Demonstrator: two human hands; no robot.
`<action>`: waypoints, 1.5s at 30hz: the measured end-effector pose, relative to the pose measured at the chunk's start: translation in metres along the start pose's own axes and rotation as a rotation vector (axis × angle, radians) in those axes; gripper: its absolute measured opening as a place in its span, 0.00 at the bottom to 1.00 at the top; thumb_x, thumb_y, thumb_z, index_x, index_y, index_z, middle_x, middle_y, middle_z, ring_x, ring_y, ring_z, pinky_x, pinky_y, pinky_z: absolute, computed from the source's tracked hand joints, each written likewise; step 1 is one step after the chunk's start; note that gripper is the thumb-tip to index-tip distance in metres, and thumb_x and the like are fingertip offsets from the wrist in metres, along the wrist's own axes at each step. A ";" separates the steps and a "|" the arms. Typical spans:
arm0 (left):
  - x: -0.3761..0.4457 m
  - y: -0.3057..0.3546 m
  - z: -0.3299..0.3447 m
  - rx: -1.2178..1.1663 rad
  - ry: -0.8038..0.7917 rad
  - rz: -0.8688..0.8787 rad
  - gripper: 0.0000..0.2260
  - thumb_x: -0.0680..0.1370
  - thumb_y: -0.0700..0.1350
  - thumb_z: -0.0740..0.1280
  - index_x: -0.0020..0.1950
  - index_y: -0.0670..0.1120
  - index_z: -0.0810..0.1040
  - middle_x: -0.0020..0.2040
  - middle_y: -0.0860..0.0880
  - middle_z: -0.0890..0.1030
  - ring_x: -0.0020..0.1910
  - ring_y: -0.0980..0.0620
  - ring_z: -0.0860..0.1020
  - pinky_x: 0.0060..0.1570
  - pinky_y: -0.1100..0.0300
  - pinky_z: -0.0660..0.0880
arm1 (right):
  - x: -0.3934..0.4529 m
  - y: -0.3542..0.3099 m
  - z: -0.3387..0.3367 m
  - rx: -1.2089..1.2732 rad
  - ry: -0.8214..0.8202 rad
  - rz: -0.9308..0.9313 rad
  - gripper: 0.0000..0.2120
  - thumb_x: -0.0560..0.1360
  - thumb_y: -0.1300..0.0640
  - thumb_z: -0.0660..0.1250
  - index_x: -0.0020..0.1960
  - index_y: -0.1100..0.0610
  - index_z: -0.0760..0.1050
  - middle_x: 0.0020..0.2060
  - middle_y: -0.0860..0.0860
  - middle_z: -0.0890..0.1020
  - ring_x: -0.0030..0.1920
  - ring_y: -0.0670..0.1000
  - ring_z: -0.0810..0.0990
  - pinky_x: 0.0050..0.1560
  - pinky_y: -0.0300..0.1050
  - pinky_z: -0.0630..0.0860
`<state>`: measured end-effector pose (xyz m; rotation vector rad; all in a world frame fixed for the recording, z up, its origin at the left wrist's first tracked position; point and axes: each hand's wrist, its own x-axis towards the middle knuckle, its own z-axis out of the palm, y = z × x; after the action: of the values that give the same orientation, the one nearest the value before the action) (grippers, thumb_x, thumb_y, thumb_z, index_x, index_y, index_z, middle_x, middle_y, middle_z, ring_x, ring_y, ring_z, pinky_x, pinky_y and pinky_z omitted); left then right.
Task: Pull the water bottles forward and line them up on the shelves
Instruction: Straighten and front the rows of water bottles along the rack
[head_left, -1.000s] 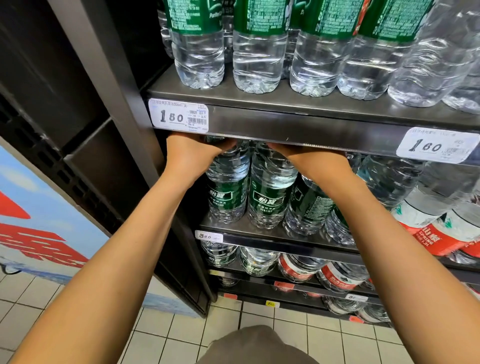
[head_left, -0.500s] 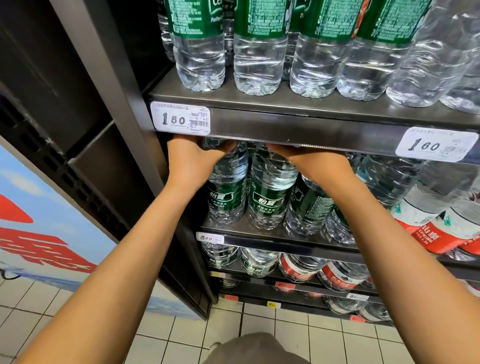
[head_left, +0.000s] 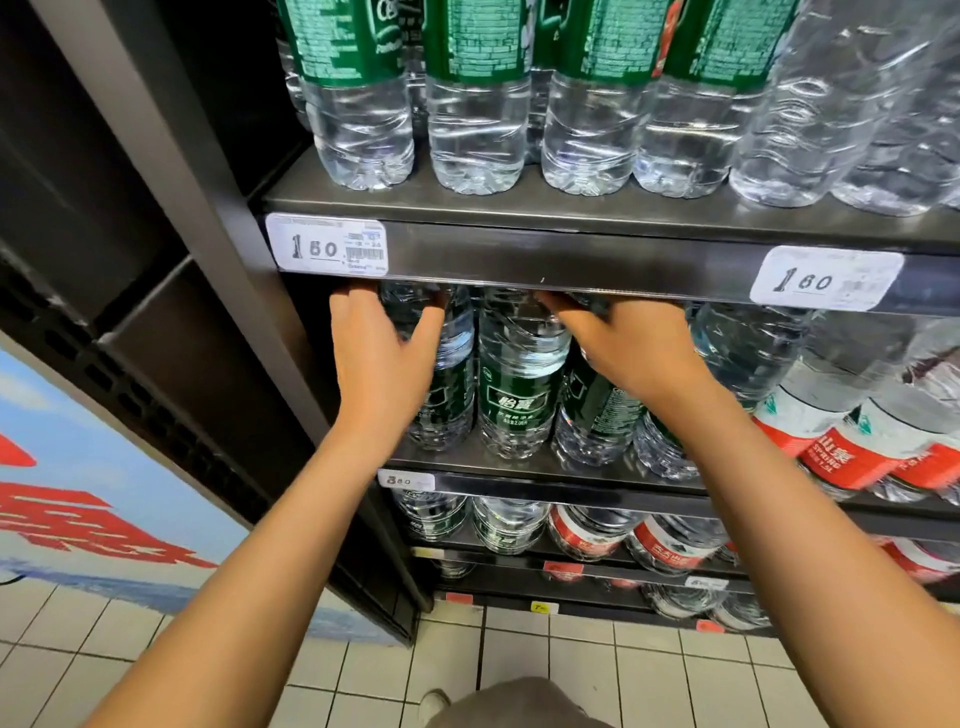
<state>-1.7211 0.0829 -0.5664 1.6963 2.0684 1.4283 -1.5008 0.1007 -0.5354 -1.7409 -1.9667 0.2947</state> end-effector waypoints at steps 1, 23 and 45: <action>-0.011 0.006 0.000 -0.015 0.050 0.058 0.15 0.76 0.51 0.71 0.51 0.40 0.74 0.47 0.43 0.74 0.48 0.48 0.70 0.47 0.62 0.66 | -0.011 0.015 -0.004 -0.003 0.156 -0.060 0.24 0.79 0.40 0.61 0.30 0.53 0.71 0.16 0.46 0.68 0.18 0.43 0.67 0.23 0.36 0.59; -0.023 0.161 0.088 0.512 -0.761 0.141 0.12 0.84 0.46 0.56 0.53 0.42 0.77 0.46 0.43 0.79 0.43 0.43 0.75 0.43 0.56 0.65 | -0.022 0.145 -0.084 -0.266 0.117 0.098 0.33 0.75 0.30 0.60 0.59 0.58 0.82 0.53 0.58 0.85 0.55 0.60 0.82 0.56 0.51 0.78; -0.018 0.168 0.093 -0.035 -0.842 0.003 0.25 0.80 0.57 0.64 0.76 0.53 0.66 0.75 0.53 0.68 0.74 0.50 0.65 0.75 0.54 0.59 | -0.004 0.152 -0.088 -0.029 -0.094 0.251 0.43 0.68 0.22 0.57 0.78 0.38 0.56 0.78 0.46 0.60 0.77 0.57 0.59 0.75 0.55 0.61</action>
<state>-1.5394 0.1111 -0.5073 1.8294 1.5387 0.5539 -1.3256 0.1075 -0.5329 -2.0297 -1.8223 0.4427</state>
